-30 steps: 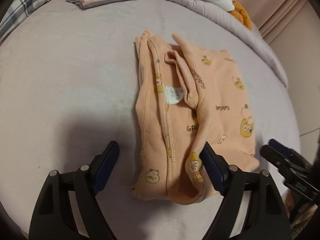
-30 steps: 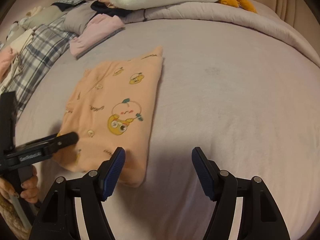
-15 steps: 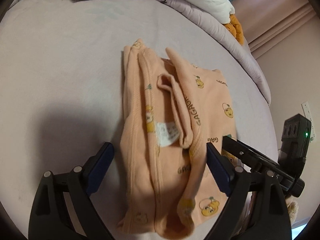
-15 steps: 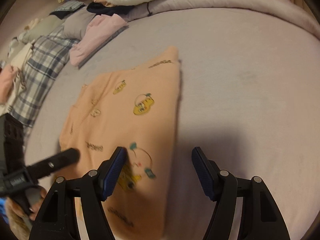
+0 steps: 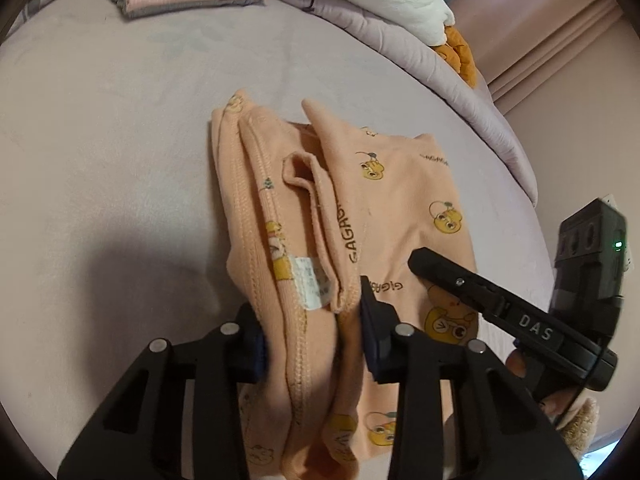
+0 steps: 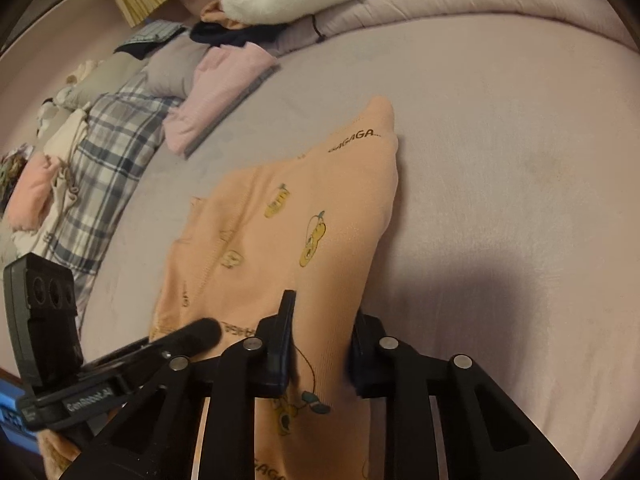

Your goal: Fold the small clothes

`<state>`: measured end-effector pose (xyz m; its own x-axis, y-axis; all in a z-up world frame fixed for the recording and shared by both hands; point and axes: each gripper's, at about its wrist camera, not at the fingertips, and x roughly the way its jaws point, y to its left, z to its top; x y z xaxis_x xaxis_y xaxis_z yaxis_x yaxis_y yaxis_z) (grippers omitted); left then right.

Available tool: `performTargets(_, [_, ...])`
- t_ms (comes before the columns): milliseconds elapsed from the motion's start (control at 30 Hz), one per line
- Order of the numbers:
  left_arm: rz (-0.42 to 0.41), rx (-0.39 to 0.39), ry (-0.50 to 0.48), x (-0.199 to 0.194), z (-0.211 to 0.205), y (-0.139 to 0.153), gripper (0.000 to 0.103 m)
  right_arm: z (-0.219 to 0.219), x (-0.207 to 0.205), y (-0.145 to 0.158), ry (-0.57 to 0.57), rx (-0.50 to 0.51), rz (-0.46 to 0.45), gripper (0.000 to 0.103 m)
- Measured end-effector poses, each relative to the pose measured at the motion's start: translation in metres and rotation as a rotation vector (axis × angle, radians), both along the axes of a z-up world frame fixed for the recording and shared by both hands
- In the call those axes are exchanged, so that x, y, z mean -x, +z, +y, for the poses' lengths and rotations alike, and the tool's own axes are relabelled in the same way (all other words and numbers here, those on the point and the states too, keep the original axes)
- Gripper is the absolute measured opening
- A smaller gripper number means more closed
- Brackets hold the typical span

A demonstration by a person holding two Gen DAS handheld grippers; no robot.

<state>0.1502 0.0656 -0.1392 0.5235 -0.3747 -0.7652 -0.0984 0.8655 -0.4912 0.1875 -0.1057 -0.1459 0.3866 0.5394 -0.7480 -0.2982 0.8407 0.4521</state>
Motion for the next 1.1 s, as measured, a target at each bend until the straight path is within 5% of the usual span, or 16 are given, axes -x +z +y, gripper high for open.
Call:
performTargets(467, [-0.097, -0.03, -0.057, 0.035, -0.053, 0.043, 0.035, -0.035, 0.036, 0.05, -0.003, 0.023, -0.143, 0.023])
performTargets(1100, [-0.071, -0.132, -0.149, 0.027, -0.111, 0.028, 0.035, -0.072, 0.048, 0.029, -0.085, 0.074, -0.096, 0.023])
